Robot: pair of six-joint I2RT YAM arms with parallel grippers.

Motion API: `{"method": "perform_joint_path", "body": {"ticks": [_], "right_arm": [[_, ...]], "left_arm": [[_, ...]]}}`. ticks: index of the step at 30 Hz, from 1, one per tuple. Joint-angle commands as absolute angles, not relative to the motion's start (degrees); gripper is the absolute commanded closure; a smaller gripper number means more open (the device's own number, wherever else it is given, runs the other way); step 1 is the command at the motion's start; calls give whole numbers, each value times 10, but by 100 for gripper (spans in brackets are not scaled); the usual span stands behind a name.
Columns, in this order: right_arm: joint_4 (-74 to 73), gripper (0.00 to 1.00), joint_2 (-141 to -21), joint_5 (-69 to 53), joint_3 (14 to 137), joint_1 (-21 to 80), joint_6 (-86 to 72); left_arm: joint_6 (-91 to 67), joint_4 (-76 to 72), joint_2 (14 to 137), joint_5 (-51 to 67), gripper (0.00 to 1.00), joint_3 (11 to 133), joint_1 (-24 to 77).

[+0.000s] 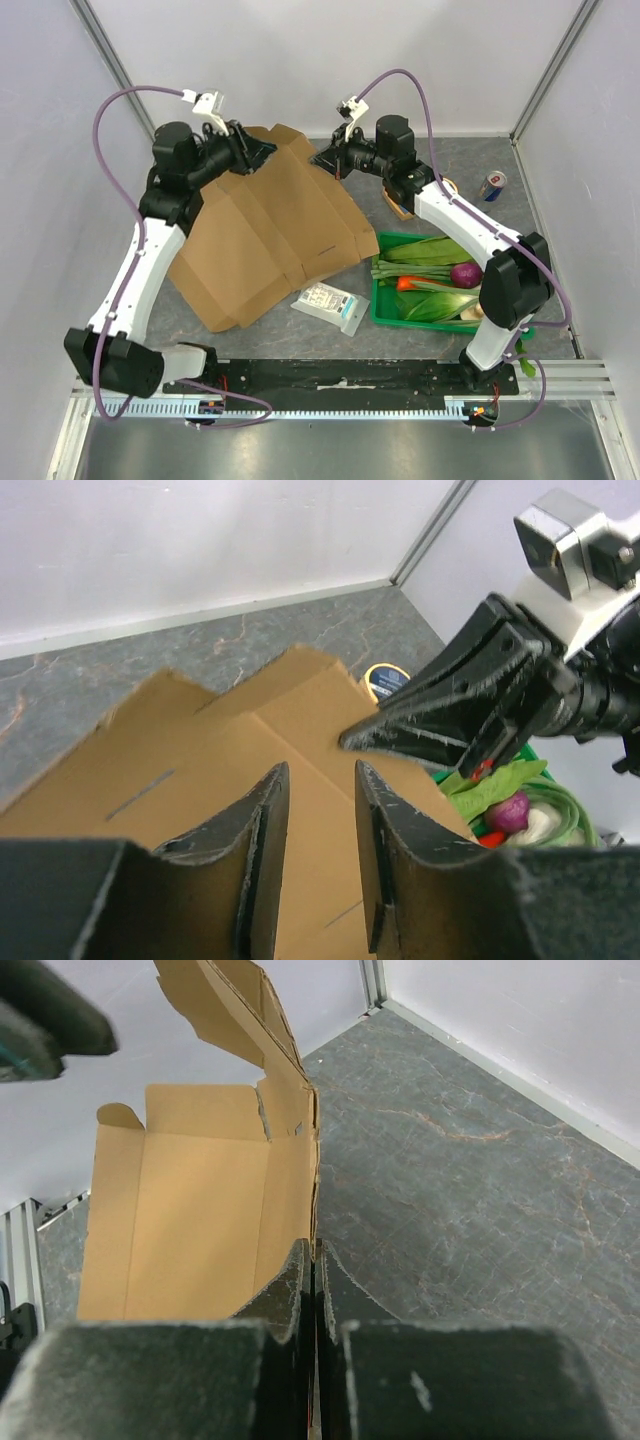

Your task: Fold the paper box

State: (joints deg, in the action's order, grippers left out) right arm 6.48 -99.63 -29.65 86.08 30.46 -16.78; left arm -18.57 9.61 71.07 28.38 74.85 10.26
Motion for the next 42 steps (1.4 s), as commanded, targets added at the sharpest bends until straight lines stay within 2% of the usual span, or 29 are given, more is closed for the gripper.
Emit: {"method": "perform_joint_path", "body": {"ticks": [1,4,7,11,12,13,16,19,25,31,36,42], "right_arm": [[56,100,-991,-305,897,304,-129],[48,100,-991,-309,902,304,-120],[42,100,-992,-309,906,306,-115],[40,100,-991,-313,909,308,-113],[40,100,-991,-311,909,310,-113],[40,100,-990,-309,910,311,-112],[47,100,-988,-307,910,316,-114],[54,100,-988,-305,909,317,-121],[67,100,-985,-298,909,321,-130],[77,100,-988,-295,908,321,-141],[90,100,-985,-298,903,322,-155],[128,100,-982,-348,892,329,-161]], "left_arm": [[-225,42,752,239,64,827,121],[-243,24,776,221,68,838,124],[-262,3,784,233,65,839,127],[-252,-23,778,208,50,840,148],[-254,-17,783,198,51,845,148],[-258,14,789,192,59,866,149],[-272,52,822,169,71,895,149],[-279,75,841,149,79,890,153],[-305,47,823,174,87,830,165],[-308,18,774,135,89,754,205],[-312,3,744,101,86,696,217],[-307,3,773,98,85,709,217]]}}
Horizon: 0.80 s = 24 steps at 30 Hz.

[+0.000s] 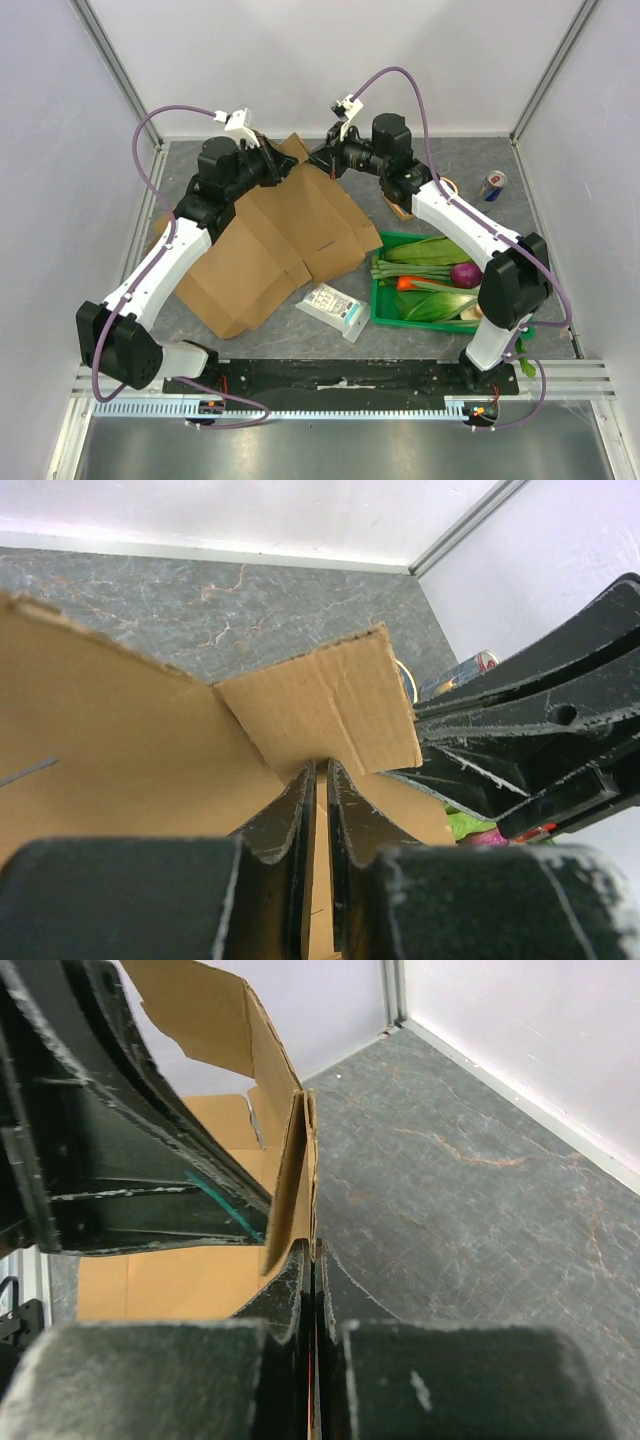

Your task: Fold the paper box

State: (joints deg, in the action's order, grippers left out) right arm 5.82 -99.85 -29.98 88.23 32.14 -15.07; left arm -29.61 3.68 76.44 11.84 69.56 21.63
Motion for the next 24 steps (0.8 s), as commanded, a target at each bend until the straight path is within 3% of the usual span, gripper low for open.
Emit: {"method": "perform_joint_path", "body": {"ticks": [1,8,11,16,20,24], "right_arm": [[137,100,-980,-359,884,330,-161],[156,100,-960,-365,852,321,-168],[141,100,-959,-338,848,297,-174],[115,100,-966,-400,855,270,-157],[115,100,-961,-435,852,265,-144],[126,100,-955,-440,846,262,-151]], "left_arm": [[-307,3,779,100,85,715,216],[-262,44,796,91,83,765,217],[-226,41,726,82,71,705,216],[-207,94,567,-48,51,565,200],[-230,139,494,-109,45,526,116],[-272,173,528,-78,45,549,22]]}}
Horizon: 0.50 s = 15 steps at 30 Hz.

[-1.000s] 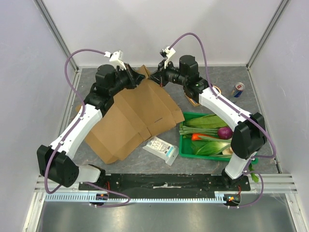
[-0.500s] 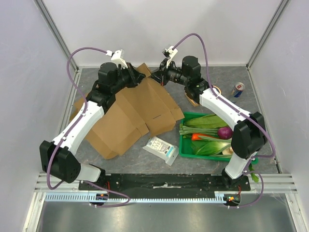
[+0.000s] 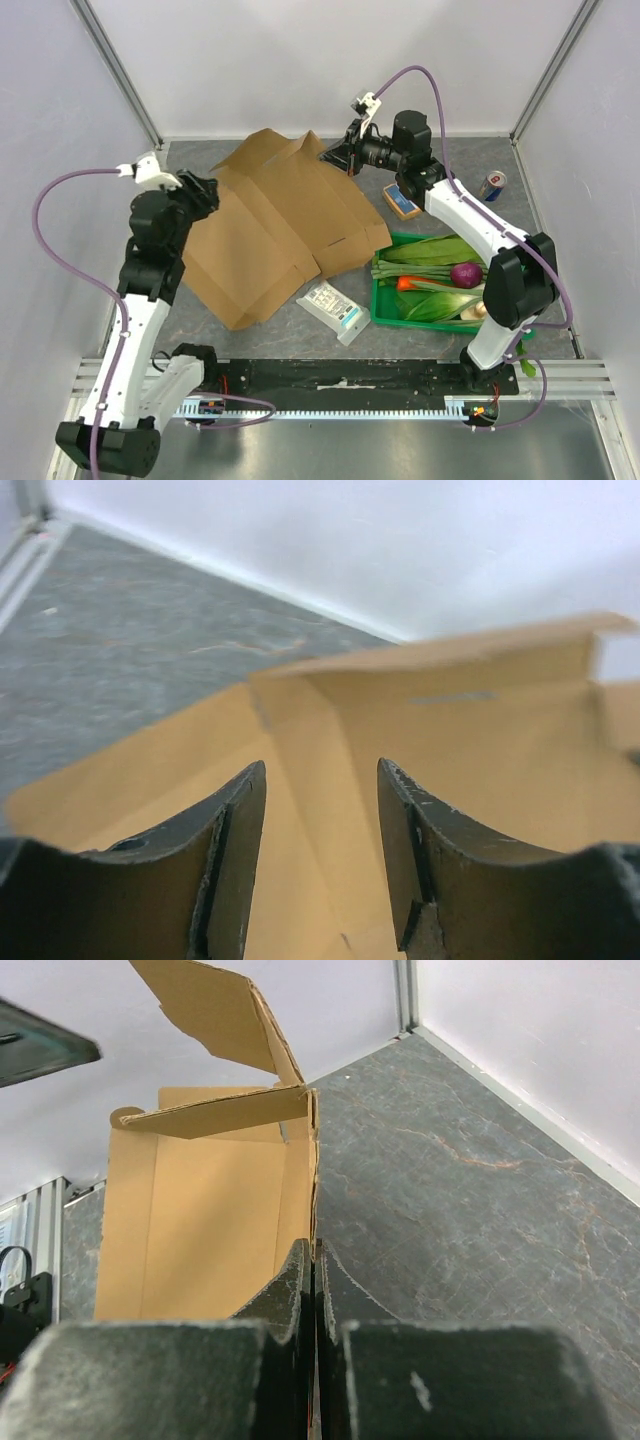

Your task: Fold the paper box

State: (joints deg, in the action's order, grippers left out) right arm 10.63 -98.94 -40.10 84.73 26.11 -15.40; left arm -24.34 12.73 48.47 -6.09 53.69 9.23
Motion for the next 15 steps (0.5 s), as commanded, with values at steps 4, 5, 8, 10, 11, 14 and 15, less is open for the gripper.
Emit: {"method": "perform_joint_path", "body": {"ticks": [4,5,8,10,11,14,15], "right_arm": [[144,100,-952,-455,843,262,-167],[151,100,-951,-463,842,262,-170],[160,100,-952,-478,842,262,-171],[161,100,-954,-486,847,261,-171],[162,100,-956,-490,848,262,-171],[182,100,-961,-503,849,258,-180],[195,100,-961,-509,845,254,-204]], "left_arm": [[-315,177,624,39,56,603,-102],[-324,178,647,93,60,627,-120],[-341,143,737,223,74,664,-177],[-341,112,787,278,79,679,-191],[-339,99,799,320,78,688,-191],[-341,50,819,385,74,691,-190],[-340,39,822,396,71,691,-191]]}}
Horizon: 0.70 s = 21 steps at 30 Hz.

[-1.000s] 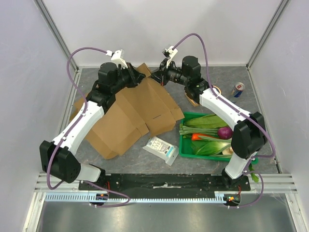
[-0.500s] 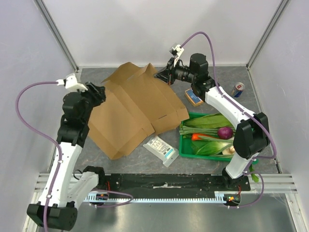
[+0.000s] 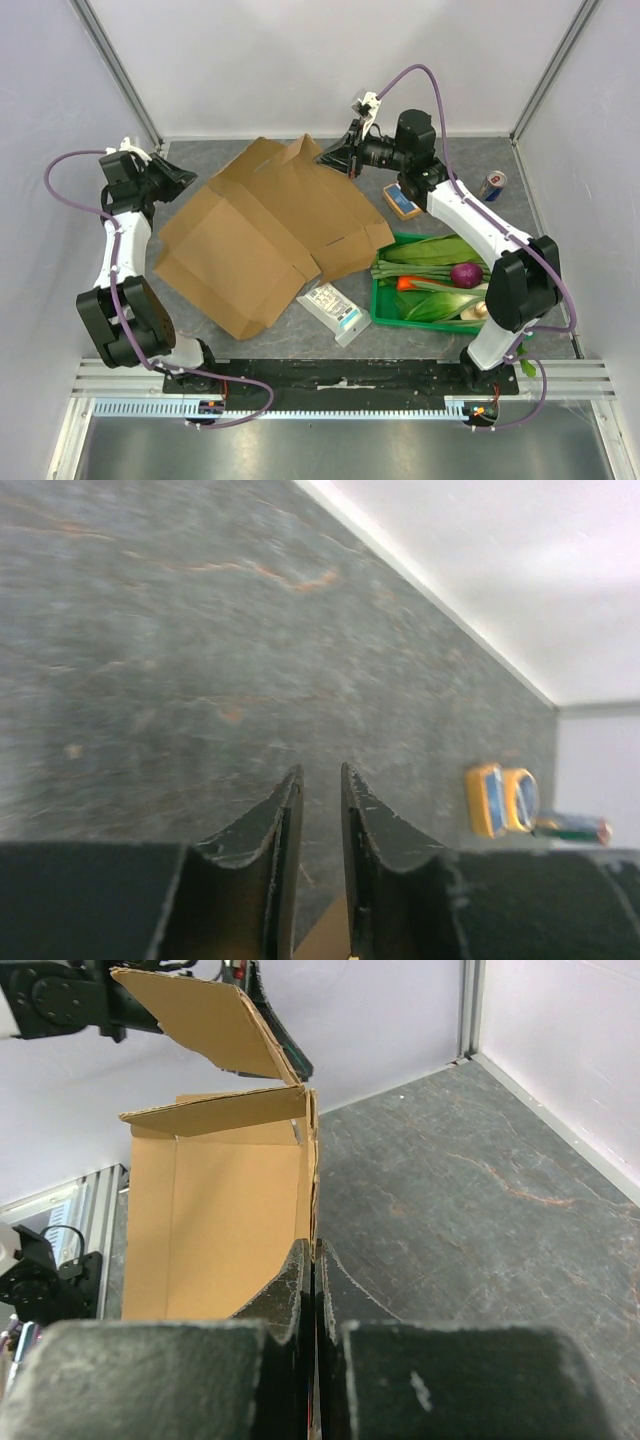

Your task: Fold the paper box

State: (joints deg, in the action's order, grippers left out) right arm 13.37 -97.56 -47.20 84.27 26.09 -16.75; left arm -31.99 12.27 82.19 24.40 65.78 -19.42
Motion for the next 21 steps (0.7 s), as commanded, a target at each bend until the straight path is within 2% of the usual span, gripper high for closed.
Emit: {"method": "perform_joint_path", "body": {"ticks": [1,4,6,8,9,12,18,21], "right_arm": [[215,100,-963,-512,840,246,-223],[328,100,-976,-532,823,227,-335],[381,100,-986,-538,824,224,-368],[387,100,-996,-537,831,220,-394],[383,100,-998,-534,838,219,-398],[334,100,-1009,-525,863,213,-393],[289,100,-1022,-531,889,205,-385],[289,100,-1029,-540,904,200,-397]], "left_arm": [[-338,32,826,408,70,689,-190],[-330,22,838,454,65,691,-185],[-325,25,854,496,66,701,-181],[-319,24,858,528,69,702,-171],[-316,23,854,534,75,700,-169],[-314,3,814,537,76,669,-167],[-328,-39,777,596,60,654,-168],[-323,-4,783,622,57,667,-167]]}}
